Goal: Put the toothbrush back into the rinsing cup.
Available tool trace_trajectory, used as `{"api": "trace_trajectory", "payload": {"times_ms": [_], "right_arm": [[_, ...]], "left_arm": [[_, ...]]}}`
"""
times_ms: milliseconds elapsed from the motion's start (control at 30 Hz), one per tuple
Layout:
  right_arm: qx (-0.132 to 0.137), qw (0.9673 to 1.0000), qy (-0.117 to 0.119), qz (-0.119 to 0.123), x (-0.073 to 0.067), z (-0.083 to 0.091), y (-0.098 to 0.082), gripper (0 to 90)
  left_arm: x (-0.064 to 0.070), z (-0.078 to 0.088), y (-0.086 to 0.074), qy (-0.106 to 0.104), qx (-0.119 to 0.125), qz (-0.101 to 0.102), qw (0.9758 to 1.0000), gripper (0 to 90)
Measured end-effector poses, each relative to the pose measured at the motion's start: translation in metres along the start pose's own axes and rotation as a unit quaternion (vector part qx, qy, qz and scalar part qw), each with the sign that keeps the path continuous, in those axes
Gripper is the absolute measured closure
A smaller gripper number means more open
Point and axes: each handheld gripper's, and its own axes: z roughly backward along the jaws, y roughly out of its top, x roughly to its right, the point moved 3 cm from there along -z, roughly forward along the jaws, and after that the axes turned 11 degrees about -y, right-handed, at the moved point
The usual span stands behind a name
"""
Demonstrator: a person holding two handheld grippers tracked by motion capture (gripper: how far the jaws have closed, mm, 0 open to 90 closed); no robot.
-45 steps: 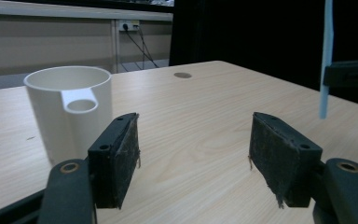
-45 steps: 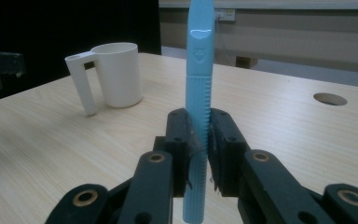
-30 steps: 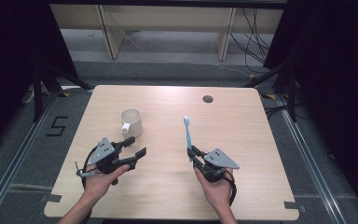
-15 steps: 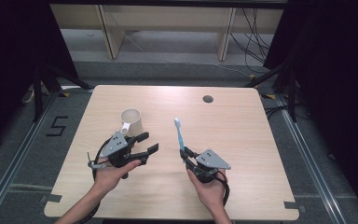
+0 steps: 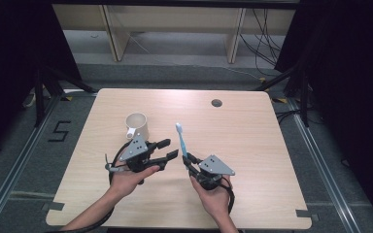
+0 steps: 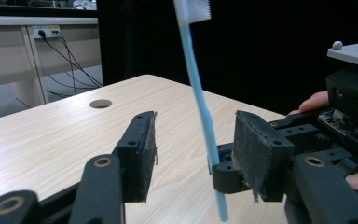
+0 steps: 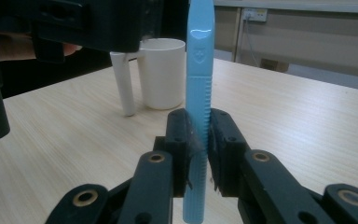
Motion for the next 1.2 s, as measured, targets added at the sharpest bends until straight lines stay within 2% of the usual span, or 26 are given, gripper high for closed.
{"api": "trace_trajectory", "payload": {"times_ms": [100, 133, 233, 267, 333, 500, 733, 767, 833, 900, 933, 1000, 1100, 1167, 1200], "right_arm": [[0.006, 0.9999, 0.009, -0.001, -0.002, -0.003, 0.001, 79.3], [0.01, 0.9999, 0.004, 0.01, -0.001, -0.003, 0.001, 79.3], [0.01, 0.9999, 0.005, 0.012, -0.003, -0.004, 0.001, 79.3], [0.007, 0.9999, 0.009, 0.006, -0.004, -0.004, 0.0, 79.3], [0.0, 1.0, 0.004, 0.008, -0.004, -0.003, 0.0, 79.3], [0.008, 0.9999, 0.012, 0.006, -0.006, -0.005, 0.0, 79.3], [0.006, 1.0, 0.004, 0.006, -0.007, -0.004, 0.002, 79.3], [0.008, 0.9999, 0.001, 0.013, -0.006, -0.004, 0.002, 79.3], [0.006, 0.9999, 0.007, 0.007, -0.007, -0.005, 0.002, 79.3], [0.009, 0.9999, 0.011, 0.006, -0.008, -0.006, 0.002, 79.3], [0.013, 0.9998, 0.005, 0.014, -0.007, -0.005, 0.003, 79.3], [0.006, 0.9999, 0.005, 0.007, -0.008, -0.005, 0.003, 79.1], [0.008, 0.9999, 0.009, 0.007, -0.009, -0.006, 0.005, 78.4], [0.007, 0.9999, 0.01, 0.006, -0.01, -0.006, 0.006, 75.0], [0.01, 0.9998, 0.015, 0.013, -0.009, -0.008, 0.006, 72.2]], "left_arm": [[0.001, -0.004, 0.0, -0.003, 0.0, 0.001, 1.0, 51.9], [0.002, -0.006, 0.0, -0.006, 0.004, 0.004, 1.0, 52.3], [0.001, -0.008, 0.0, -0.004, 0.001, 0.006, 1.0, 54.7], [0.001, -0.009, 0.0, -0.005, 0.001, 0.009, 0.9999, 55.6], [0.001, -0.011, 0.0, -0.009, 0.001, 0.012, 0.9999, 58.1], [0.0, -0.016, -0.001, -0.012, 0.003, 0.016, 0.9998, 65.9], [0.001, -0.019, -0.001, -0.012, 0.007, 0.019, 0.9997, 76.6], [0.0, -0.019, 0.0, -0.012, 0.007, 0.018, 0.9997, 78.1], [0.0, -0.018, 0.0, -0.012, 0.009, 0.018, 0.9997, 80.4], [0.001, -0.018, 0.001, -0.015, 0.011, 0.022, 0.9996, 81.3], [0.001, -0.018, 0.001, -0.017, 0.012, 0.022, 0.9995, 81.9], [0.002, -0.019, 0.002, -0.021, 0.012, 0.021, 0.9995, 83.1], [0.004, -0.018, 0.003, -0.019, 0.01, 0.013, 0.9997, 83.6], [0.003, -0.017, 0.004, -0.017, 0.011, 0.009, 0.9998, 83.6], [0.003, -0.017, 0.004, -0.016, 0.012, 0.009, 0.9998, 83.7]]}}
